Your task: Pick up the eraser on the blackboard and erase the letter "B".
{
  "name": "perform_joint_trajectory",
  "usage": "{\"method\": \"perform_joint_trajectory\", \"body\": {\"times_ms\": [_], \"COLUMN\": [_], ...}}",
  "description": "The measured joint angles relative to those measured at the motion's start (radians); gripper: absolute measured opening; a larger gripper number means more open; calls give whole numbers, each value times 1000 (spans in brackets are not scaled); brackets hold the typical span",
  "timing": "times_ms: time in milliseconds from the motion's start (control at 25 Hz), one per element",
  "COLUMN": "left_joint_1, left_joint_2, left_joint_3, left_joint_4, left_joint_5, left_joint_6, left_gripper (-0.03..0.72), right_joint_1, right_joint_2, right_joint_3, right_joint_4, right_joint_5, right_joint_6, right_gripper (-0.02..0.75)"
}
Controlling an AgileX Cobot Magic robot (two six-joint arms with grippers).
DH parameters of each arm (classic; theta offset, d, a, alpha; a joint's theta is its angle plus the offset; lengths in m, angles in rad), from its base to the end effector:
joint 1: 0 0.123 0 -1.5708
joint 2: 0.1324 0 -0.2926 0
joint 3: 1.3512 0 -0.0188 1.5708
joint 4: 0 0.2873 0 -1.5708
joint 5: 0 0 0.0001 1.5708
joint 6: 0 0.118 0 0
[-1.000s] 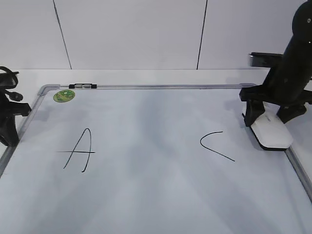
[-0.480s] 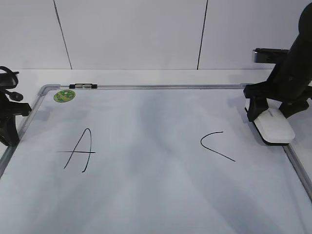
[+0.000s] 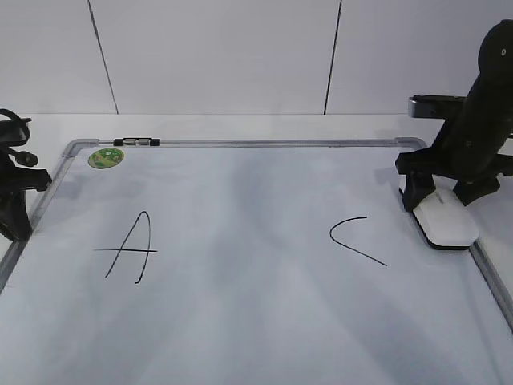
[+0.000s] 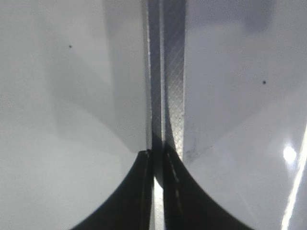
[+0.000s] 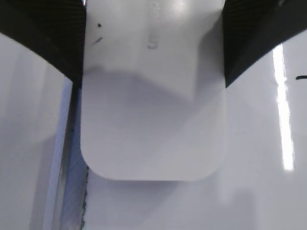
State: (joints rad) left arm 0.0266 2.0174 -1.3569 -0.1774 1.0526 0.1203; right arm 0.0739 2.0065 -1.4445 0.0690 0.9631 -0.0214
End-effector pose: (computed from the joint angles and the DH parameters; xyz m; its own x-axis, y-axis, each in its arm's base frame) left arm 0.4063 -0.0073 0.1114 -0.9990 0.0048 0.0434 -0.0020 0.9880 -0.1546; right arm 0.4355 0.0389 0.1382 -0.9896 -0.0552 -0.1326 -0.0634 0.9963 0.0585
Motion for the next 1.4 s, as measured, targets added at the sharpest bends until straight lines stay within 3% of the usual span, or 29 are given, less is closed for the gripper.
{"method": "perform_joint_trajectory", "body": {"times_ms": [640,920,1400], "left_joint_1": [0,0,0], "left_joint_2": [0,0,0], "left_joint_3": [0,0,0], "left_joint_4": [-1,-1,-1], "left_joint_5": [4,6,10], "left_joint_6": [0,0,0], "left_gripper": [16,16,16], "right_joint_1": [0,0,0], "right_joint_2": [2,8,9], "right_joint_3": [0,-2,-192], "right_joint_4": [0,0,0], "right_joint_5": [4,54,242], "right_joint_6": [-1,-1,-1], "right_gripper": [554,645,650]}}
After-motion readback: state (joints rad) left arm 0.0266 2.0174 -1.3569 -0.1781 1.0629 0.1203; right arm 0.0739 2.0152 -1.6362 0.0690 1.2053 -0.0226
